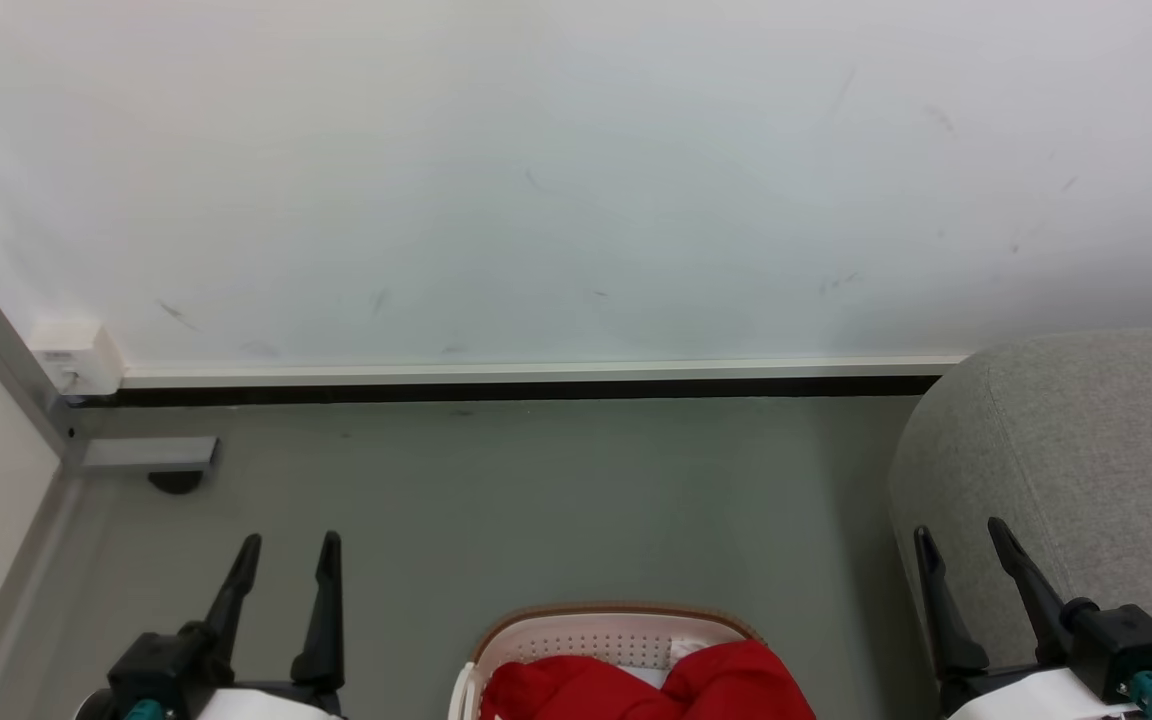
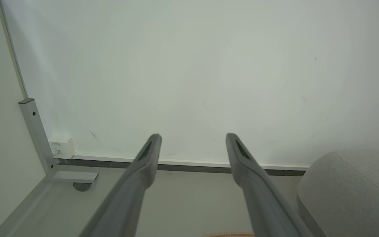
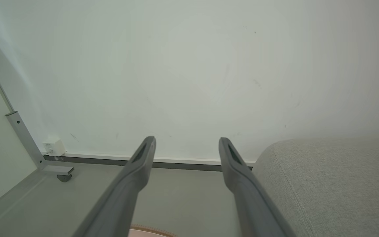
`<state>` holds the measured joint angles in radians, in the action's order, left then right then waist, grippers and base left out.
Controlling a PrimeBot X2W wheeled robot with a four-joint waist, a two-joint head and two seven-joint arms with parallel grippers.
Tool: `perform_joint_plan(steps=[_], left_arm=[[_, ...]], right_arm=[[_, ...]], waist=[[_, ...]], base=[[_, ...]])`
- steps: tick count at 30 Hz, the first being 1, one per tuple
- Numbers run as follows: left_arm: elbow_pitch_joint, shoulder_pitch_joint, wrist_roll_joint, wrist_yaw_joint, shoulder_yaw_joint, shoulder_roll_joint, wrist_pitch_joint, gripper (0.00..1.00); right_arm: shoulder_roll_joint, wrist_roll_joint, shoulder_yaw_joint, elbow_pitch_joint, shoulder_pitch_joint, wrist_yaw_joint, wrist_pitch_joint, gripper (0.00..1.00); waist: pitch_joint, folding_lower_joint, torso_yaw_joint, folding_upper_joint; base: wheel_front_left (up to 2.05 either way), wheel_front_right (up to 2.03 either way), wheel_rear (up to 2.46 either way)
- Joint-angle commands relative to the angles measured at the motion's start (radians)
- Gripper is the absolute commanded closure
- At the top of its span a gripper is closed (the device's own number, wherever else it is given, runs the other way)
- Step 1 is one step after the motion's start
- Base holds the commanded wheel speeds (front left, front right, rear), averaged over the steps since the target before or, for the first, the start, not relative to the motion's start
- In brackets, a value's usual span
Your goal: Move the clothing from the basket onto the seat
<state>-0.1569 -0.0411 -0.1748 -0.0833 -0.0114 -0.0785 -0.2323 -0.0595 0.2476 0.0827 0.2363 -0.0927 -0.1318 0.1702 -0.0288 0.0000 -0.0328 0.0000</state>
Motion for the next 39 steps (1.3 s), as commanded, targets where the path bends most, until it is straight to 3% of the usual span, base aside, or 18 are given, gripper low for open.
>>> perform_joint_plan(steps=[1, 15, 39], left_arm=[[0.001, 0.004, 0.028, -0.004, 0.002, -0.002, -0.013, 0.00], [0.010, -0.005, 0.094, -0.012, 0.017, 0.009, -0.033, 0.00], [0.001, -0.011, 0.064, -0.024, 0.037, 0.021, -0.032, 0.00]], right_arm=[[0.002, -0.017, -0.005, -0.006, 0.009, 0.002, 0.009, 0.00], [0.011, -0.103, -0.019, -0.001, 0.006, 0.002, 0.018, 0.00], [0.010, -0.055, -0.020, -0.006, -0.015, 0.002, 0.028, 0.00]], waist=[[0.000, 0.0000, 0.000, 0.0000], [0.000, 0.0000, -0.001, 0.0000], [0.014, 0.0000, -0.020, 0.0000]], base=[[0.00, 0.00, 0.00], [0.00, 0.00, 0.00], [0.00, 0.00, 0.00]])
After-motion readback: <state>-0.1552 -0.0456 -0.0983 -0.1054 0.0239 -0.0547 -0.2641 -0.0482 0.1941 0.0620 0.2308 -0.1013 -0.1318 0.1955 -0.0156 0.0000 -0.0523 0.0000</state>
